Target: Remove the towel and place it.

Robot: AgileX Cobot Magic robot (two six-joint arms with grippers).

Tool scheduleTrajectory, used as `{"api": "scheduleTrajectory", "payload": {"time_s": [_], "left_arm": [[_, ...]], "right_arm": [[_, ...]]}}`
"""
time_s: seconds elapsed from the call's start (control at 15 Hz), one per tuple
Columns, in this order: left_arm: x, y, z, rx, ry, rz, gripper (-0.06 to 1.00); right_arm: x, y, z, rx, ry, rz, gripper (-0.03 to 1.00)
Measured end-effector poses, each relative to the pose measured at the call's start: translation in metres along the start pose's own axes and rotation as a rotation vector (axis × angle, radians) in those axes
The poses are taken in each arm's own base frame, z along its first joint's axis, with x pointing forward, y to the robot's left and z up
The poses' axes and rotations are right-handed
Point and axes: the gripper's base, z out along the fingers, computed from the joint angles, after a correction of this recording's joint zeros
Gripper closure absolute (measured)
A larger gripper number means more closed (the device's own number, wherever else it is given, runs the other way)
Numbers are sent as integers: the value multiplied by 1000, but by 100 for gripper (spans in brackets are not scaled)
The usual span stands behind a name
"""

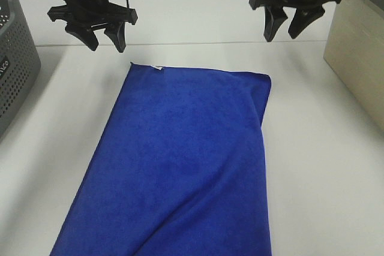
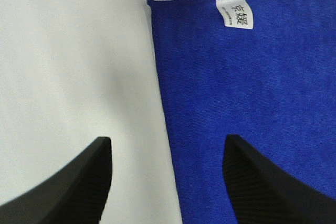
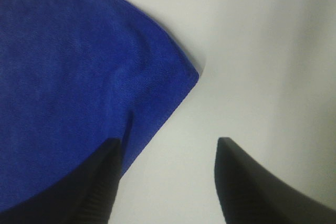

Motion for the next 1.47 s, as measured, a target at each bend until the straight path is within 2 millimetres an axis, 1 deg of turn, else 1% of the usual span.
{"api": "scheduleTrajectory", "payload": {"time_s": [0.13,0.33,0.4,0.53,0.6,0.67,0.8,1.0,1.2,1.47], "left_arm": [[0,3,0,-37,0,14,37],[0,5,0,-52,0,20,37],[0,5,3,-52,7,19,37],[3,7,20,-55,39,18,37],[5,8,31,-56,60,16,37],[5,10,48,-59,51,1,36],[3,11,60,-61,15,-1,35],[2,14,80,-68,-16,-20,35],[0,15,89,-67,-50,-23,34],[-1,15,98,-65,-78,-23,34]], "right_arm": [[-1,-2,24,-4,49,6,45],[0,-3,51,-29,102,19,45],[1,-4,60,-31,120,26,45],[2,-2,72,-30,146,26,43],[2,-2,78,-31,156,26,43],[1,-4,88,-21,156,34,42],[-2,-6,96,-3,121,44,40],[-9,-7,98,7,50,46,39],[-12,-8,101,13,8,61,39],[-8,-11,131,14,53,88,39]]}}
